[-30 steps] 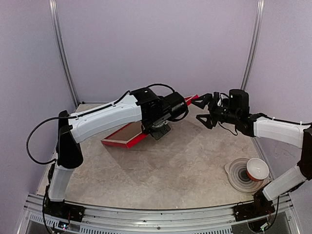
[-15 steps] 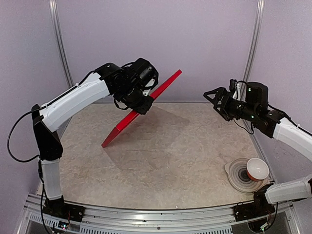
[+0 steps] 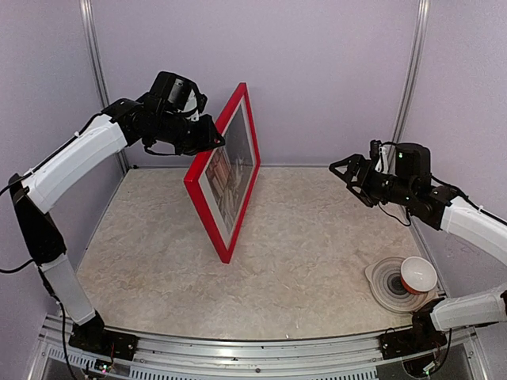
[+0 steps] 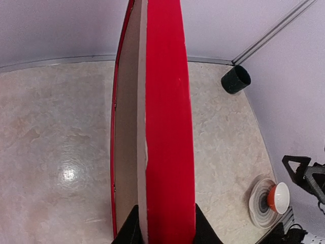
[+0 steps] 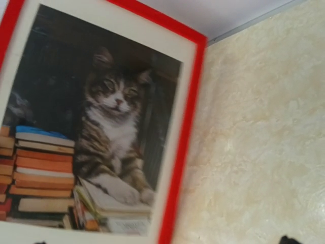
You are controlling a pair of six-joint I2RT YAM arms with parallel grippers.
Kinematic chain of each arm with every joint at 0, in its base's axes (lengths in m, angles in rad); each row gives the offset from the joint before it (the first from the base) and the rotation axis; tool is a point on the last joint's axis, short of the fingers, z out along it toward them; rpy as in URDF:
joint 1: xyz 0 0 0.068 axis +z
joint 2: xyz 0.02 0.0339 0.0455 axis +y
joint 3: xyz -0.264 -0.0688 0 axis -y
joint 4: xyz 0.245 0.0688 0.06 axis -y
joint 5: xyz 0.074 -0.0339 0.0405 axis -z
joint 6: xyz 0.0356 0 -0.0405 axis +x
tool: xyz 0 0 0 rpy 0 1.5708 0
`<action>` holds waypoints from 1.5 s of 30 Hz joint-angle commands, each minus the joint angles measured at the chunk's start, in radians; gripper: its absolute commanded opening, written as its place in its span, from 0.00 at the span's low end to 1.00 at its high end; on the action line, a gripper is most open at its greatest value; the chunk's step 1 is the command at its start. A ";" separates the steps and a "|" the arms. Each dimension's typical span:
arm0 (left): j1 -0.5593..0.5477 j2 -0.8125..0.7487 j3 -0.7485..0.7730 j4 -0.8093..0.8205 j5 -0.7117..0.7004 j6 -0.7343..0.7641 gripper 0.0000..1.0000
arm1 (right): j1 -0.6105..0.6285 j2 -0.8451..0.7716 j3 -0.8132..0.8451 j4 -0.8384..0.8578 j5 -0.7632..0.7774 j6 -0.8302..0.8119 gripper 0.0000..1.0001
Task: Put the photo into the frame
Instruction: Turn over the photo frame.
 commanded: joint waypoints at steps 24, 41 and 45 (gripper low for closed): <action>0.136 -0.336 -0.824 0.672 0.255 -0.324 0.00 | -0.002 0.079 -0.061 -0.044 0.036 -0.139 0.99; 0.161 -0.333 -1.145 0.939 0.336 -0.297 0.04 | -0.001 0.533 -0.066 0.235 -0.172 -0.190 0.99; 0.161 -0.300 -1.211 1.038 0.357 -0.324 0.06 | -0.001 0.579 -0.061 0.271 -0.190 -0.182 0.99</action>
